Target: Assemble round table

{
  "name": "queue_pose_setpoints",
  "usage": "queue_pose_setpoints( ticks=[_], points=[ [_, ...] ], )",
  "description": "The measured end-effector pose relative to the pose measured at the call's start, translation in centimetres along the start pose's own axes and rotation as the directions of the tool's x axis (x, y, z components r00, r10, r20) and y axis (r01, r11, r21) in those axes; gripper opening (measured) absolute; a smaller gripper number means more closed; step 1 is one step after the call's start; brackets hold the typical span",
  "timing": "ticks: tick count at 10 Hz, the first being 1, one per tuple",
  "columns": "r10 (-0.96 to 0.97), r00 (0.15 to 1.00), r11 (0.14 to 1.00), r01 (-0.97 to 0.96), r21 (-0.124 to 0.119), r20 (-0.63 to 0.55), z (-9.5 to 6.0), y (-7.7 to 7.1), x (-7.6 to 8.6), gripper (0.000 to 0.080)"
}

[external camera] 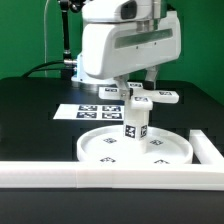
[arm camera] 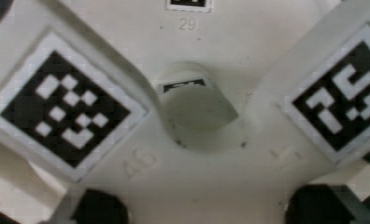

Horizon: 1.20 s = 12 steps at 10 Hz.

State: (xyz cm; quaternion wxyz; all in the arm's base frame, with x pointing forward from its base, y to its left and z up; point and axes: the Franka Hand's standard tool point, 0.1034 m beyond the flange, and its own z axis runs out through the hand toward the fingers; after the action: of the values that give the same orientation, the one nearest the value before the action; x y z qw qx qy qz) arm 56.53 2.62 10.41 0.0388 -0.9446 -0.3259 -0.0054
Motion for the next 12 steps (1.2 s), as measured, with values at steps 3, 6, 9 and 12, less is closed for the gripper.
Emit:
queue_pose_setpoints(
  ticks=[3,6,9,12],
  points=[
    [0.36,0.933,0.932,-0.358,0.048,-0.028,0.04,0.62,-0.59,0.0442],
    [0.69,0.723,0.724,-0.687,0.067,-0.043,-0.01,0.53,-0.68,0.0442],
    [0.839,0.543,0.544,-0.835,0.084,-0.045,-0.04,0.52,-0.63,0.0442],
    [0.923,0.384,0.385,-0.918,0.091,-0.029,-0.07,0.52,-0.57,0.0442]
  ],
)
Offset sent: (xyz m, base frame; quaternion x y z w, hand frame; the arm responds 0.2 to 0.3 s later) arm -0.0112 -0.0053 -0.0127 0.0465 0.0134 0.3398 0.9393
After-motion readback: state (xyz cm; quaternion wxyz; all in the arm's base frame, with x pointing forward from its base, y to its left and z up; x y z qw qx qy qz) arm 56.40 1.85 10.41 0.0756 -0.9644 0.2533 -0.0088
